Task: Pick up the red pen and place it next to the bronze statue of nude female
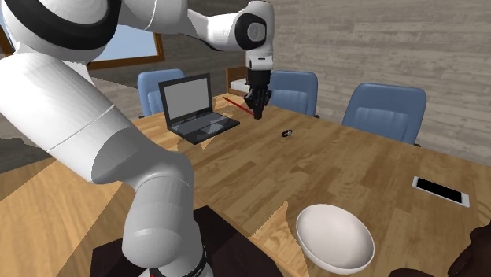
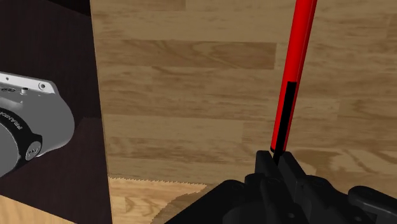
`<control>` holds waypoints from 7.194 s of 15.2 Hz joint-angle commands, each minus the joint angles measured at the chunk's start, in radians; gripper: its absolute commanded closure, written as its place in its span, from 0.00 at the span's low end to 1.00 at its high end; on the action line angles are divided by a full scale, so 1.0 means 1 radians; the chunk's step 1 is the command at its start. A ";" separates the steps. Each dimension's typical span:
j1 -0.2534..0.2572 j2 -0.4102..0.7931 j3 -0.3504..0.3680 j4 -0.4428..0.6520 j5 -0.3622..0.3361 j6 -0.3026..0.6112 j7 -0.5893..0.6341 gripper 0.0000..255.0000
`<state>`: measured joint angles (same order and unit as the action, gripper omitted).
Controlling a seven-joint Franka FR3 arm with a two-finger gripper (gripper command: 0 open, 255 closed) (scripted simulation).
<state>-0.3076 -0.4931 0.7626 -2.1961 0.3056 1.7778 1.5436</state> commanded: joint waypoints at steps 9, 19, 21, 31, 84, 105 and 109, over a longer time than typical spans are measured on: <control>-0.007 0.000 -0.031 0.130 -0.019 -0.132 0.006 1.00; -0.022 0.027 -0.048 0.281 -0.043 -0.260 0.018 1.00; -0.025 0.036 -0.050 0.314 -0.048 -0.285 0.022 1.00; -0.046 0.095 -0.044 0.496 -0.080 -0.414 0.048 1.00; -0.318 0.556 -0.404 0.934 -0.379 -0.464 -0.602 1.00; -0.337 0.431 -0.422 0.493 -0.335 -0.140 -0.619 1.00; -0.338 0.423 -0.423 0.430 -0.332 -0.084 -0.619 1.00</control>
<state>-0.6459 -0.0720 0.3388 -1.7518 -0.0258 1.6772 0.9228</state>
